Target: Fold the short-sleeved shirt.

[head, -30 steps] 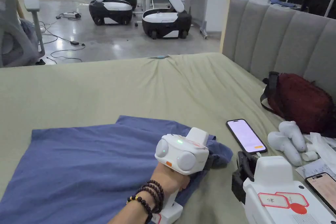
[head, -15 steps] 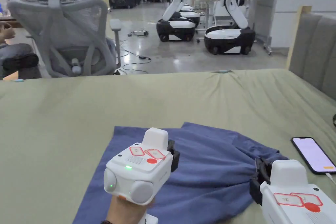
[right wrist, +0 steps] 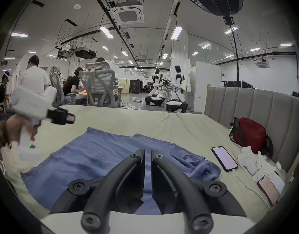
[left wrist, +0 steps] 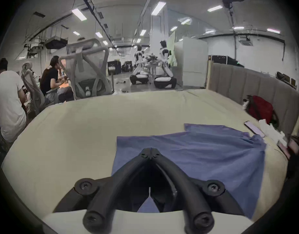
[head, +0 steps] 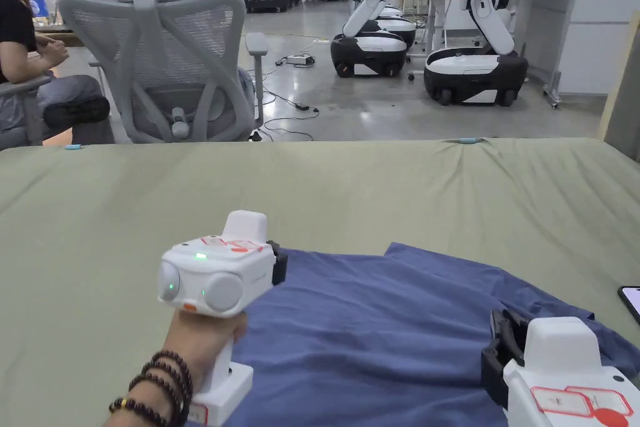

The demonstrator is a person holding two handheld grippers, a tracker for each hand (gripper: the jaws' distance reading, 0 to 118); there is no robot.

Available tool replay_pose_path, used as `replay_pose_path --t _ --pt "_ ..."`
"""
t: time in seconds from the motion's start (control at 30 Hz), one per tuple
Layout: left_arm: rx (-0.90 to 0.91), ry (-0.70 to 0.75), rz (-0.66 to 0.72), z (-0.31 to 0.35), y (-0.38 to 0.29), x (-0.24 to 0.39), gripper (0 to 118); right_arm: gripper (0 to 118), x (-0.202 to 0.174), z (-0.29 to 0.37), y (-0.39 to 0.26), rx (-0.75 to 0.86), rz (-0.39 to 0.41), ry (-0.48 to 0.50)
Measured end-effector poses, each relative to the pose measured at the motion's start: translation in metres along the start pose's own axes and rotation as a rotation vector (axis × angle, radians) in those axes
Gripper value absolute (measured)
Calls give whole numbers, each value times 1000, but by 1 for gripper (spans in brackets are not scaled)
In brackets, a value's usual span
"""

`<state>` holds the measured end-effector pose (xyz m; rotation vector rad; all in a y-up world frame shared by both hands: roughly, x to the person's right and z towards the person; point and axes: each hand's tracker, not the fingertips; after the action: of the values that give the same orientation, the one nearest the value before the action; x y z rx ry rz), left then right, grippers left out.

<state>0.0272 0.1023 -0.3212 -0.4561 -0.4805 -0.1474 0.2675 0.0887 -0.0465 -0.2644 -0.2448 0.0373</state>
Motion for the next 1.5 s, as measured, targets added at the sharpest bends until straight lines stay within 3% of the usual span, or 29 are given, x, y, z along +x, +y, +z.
replay_pose_path --t 0.03,0.07,0.13,0.17,0.2,0.27,0.3,0.4,0.43,0.5,0.53,0.57,0.6,0.8,0.93,1.0,1.03,1.07,1.1,1.13,1.23,1.37,1.47,1.5 --pt "-40 29 -41 -32 8 -10 0 9 1 -4 -2 -4 5 -13" --pt "-57 66 -78 -55 14 -15 24 9 2 -8 -4 -4 10 -16" --pt "-151 71 -85 -106 21 -30 95 9 8 -19 -9 -13 4 -21" --pt "-216 61 -60 -129 21 -36 118 9 9 -25 -12 -23 -3 -21" --pt "-230 59 -60 -144 22 -42 112 9 9 -31 -14 -29 2 -28" --pt "-259 86 -80 -172 18 -47 77 9 11 -40 -20 -49 30 -38" --pt "-298 111 -104 -174 13 -42 73 9 12 -45 -22 -61 37 -34" --pt "-417 71 -94 -196 -5 -43 80 9 13 -52 -26 -79 27 -29" --pt "-371 76 -51 -198 -9 -45 81 9 13 -53 -27 -81 24 -29" --pt "-358 87 15 -191 -4 -44 75 9 13 -53 -28 -85 25 -35" --pt "-363 81 21 -187 -2 -40 60 9 13 -53 -28 -89 23 -34" --pt "-351 70 20 -180 1 -39 20 9 13 -54 -28 -93 20 -32" --pt "-332 68 3 -174 2 -35 2 9 13 -54 -28 -95 16 -32" --pt "-289 27 -10 -133 16 -18 2 9 28 -40 -19 -125 -14 -59" --pt "-236 4 11 -98 30 -15 2 11 70 -35 -18 -161 -36 -140" --pt "-214 -20 14 -82 36 -13 2 18 100 -39 -19 -228 -96 -193" --pt "-206 -23 10 -76 38 -10 2 31 114 -41 -21 -263 -146 -221" --pt "-195 -21 4 -69 40 -7 2 71 128 -47 -24 -294 -199 -240" --pt "-192 -22 5 -70 40 -9 2 95 141 -53 -28 -318 -228 -245" --pt "-187 -26 8 -67 41 -8 2 108 151 -59 -32 -328 -252 -237" --pt "-174 -39 33 -59 41 -6 2 102 169 -82 -44 -435 -267 -217" --pt "-174 -37 24 -59 41 -3 2 100 162 -111 -59 -550 -259 -115" --pt "-180 -38 28 -61 41 -4 2 82 153 -136 -65 -589 -226 -110" --pt "-183 -37 29 -64 39 -5 2 82 150 -141 -66 -595 -218 -109"
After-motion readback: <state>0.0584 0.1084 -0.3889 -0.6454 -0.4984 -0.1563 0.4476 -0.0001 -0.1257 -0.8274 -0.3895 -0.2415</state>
